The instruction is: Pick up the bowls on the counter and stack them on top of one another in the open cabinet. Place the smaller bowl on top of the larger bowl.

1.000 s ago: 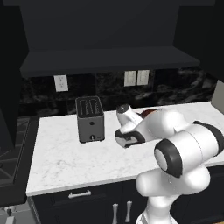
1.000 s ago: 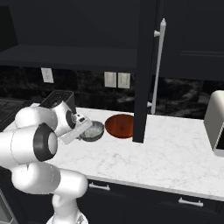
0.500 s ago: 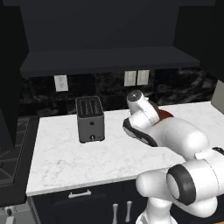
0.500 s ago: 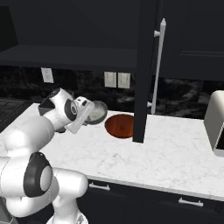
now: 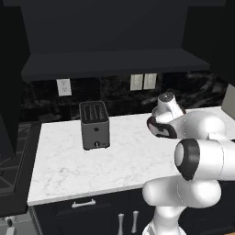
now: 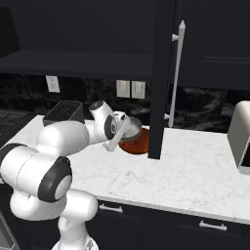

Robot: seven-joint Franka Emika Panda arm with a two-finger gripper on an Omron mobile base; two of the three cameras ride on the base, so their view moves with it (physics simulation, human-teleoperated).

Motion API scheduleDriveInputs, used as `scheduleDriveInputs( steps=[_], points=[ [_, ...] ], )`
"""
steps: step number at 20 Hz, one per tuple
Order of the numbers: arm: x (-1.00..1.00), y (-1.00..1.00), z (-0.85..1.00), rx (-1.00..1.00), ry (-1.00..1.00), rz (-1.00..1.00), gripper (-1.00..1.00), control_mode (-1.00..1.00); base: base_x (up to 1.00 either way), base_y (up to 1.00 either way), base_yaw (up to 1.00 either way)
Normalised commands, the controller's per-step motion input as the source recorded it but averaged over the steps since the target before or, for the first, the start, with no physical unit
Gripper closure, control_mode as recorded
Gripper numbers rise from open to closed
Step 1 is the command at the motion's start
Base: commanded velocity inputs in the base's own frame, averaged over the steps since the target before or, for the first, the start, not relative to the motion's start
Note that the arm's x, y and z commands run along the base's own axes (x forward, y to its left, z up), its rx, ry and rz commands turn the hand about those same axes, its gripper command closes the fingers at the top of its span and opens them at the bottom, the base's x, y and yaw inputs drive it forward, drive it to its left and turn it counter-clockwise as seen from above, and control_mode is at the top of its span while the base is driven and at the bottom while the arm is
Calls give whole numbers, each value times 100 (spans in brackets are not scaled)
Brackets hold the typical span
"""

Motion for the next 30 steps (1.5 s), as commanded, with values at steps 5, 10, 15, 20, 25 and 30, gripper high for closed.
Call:
scheduleDriveInputs(
  steps=[5,10,15,20,25,30],
  points=[
    [49,-49,-30,1,11,0,100,-100,0,0,0],
    [35,-15,-49,1,11,0,100,-100,0,0,0],
    [25,2,-43,0,3,0,100,-100,0,0,0],
    [35,-2,0,0,-1,0,100,-100,0,0,0],
    [44,-1,-9,0,-2,0,100,-100,0,0,0],
    [20,-7,-29,0,0,0,-100,-100,0,0,0]
  ],
)
